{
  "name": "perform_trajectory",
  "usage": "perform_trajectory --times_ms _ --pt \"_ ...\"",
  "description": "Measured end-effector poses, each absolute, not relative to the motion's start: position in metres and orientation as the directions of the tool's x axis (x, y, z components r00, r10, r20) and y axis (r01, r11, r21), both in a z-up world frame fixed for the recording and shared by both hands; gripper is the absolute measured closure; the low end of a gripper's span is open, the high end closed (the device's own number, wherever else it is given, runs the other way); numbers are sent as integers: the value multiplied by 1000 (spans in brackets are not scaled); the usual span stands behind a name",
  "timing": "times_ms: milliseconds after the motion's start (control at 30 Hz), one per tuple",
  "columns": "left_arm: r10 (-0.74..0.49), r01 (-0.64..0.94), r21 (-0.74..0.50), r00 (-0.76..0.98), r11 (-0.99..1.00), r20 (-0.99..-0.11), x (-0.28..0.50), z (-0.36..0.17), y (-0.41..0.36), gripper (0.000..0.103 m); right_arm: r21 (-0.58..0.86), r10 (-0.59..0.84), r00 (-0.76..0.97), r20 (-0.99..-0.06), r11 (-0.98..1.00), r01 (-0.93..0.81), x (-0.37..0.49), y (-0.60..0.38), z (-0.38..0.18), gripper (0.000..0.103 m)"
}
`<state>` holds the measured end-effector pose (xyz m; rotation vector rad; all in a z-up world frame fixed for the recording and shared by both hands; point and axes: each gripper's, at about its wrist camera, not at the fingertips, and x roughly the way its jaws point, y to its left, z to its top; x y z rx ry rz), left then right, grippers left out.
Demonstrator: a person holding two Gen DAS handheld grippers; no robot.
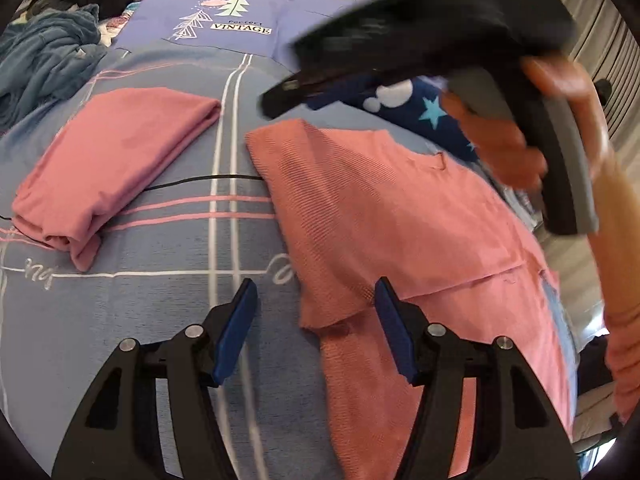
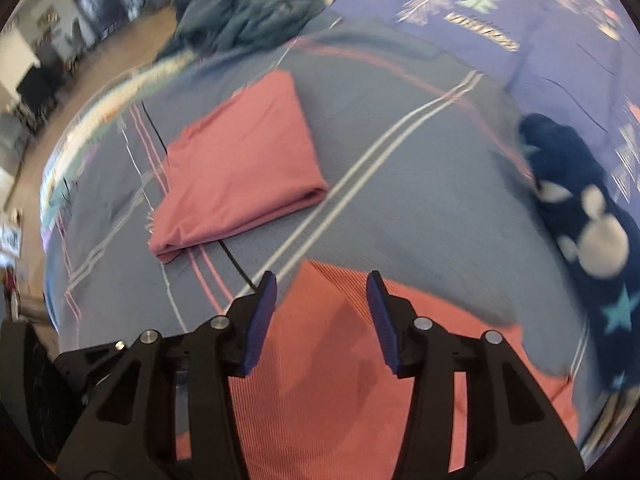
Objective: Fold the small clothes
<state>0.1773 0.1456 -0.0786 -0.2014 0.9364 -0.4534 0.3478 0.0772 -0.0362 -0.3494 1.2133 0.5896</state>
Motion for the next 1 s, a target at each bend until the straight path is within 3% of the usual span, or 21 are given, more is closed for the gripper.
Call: perform_trajectory --times_ms 67,100,133,167,267,433,600,700,767,833,867,967,1000 --pt "-448 277 -354 503 893 -739 178 -82 149 56 43 213 210 -954 791 -610 352 86 -43 53" --pt "-448 277 -353 502 894 -740 179 -81 149 61 31 197 198 -960 779 -626 352 93 -47 64" --pt "-458 285 -360 496 888 -738 179 -81 149 71 18 184 193 -964 769 -639 351 97 -50 77" --pt "-477 295 -377 484 878 -733 179 -81 149 86 3 168 193 -967 761 -649 348 99 -53 102" --pt "-479 335 -351 478 875 -737 176 -80 142 96 -25 145 228 -963 792 -609 354 103 -62 102" --pt "-389 376 -208 509 903 -768 164 -78 128 97 101 278 297 -913 861 -498 372 87 -74 103" --pt "-342 338 -175 541 925 -768 157 -70 130 96 199 363 372 -854 890 -410 346 24 -46 102" --pt "-395 324 -242 592 915 -702 153 -56 138 96 258 427 349 -834 862 -437 311 -5 -33 102" --pt "-550 377 -401 596 835 -585 151 -43 146 96 321 464 301 -833 849 -420 286 -21 -38 102" --pt "-641 401 -506 560 764 -524 151 -46 149 96 363 470 261 -843 856 -368 262 -36 -58 100" --pt "-647 393 -519 547 759 -531 156 -51 147 96 353 451 252 -857 867 -350 256 -38 -68 100" --pt "-490 279 -403 504 872 -711 180 -92 130 97 423 507 308 -805 855 -301 239 -61 -84 102" --pt "-509 277 -428 494 860 -705 185 -97 132 97 445 511 314 -800 857 -262 235 -69 -83 102"
